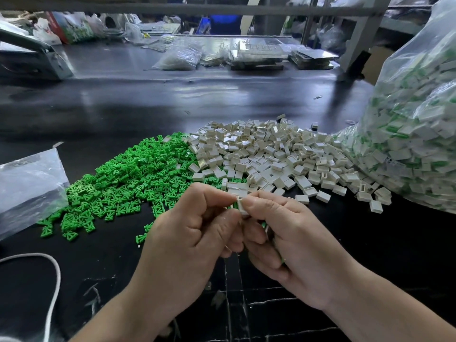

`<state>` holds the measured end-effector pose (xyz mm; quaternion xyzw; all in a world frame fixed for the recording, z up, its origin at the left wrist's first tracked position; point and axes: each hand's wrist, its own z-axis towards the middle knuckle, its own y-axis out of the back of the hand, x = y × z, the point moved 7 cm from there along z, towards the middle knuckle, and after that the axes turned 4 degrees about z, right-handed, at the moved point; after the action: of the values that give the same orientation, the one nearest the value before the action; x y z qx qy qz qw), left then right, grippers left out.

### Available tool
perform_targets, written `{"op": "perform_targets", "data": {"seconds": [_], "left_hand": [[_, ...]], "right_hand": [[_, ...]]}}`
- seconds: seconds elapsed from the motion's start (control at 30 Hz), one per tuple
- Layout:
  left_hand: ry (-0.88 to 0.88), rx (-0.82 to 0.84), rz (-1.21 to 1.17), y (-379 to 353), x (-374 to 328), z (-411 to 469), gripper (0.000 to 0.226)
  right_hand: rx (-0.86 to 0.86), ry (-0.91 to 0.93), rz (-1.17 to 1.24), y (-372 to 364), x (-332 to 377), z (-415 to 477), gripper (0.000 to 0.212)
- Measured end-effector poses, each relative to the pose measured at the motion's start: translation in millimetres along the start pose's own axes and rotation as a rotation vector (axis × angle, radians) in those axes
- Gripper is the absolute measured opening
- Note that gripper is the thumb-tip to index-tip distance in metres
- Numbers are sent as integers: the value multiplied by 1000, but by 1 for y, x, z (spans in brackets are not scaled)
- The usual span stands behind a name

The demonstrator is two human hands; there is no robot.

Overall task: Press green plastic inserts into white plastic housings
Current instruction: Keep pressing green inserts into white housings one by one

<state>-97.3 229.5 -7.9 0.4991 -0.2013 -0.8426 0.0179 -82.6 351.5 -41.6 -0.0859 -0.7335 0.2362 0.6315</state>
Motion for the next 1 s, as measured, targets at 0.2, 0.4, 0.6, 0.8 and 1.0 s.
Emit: {"op": "perform_targets", "data": {"seconds": [0.2,0.4,0.6,0.8,1.0], "left_hand": [[-120,-60,150,1,-10,0,8],[-23,-52,366,12,6,4,15],[80,160,845,5,29,4,41],[101,278,1048,-3,33,0,52],[106,326,1072,-4,39,1,29]], "right_hand": [[-31,-38,56,1,-4,-1,22],[75,53,432,19,20,5,8],[-240,60,-262,52,25,5,14],[-245,137,-1511,41,19,12,46],[-219,150,-1645,37,16,18,27]]}}
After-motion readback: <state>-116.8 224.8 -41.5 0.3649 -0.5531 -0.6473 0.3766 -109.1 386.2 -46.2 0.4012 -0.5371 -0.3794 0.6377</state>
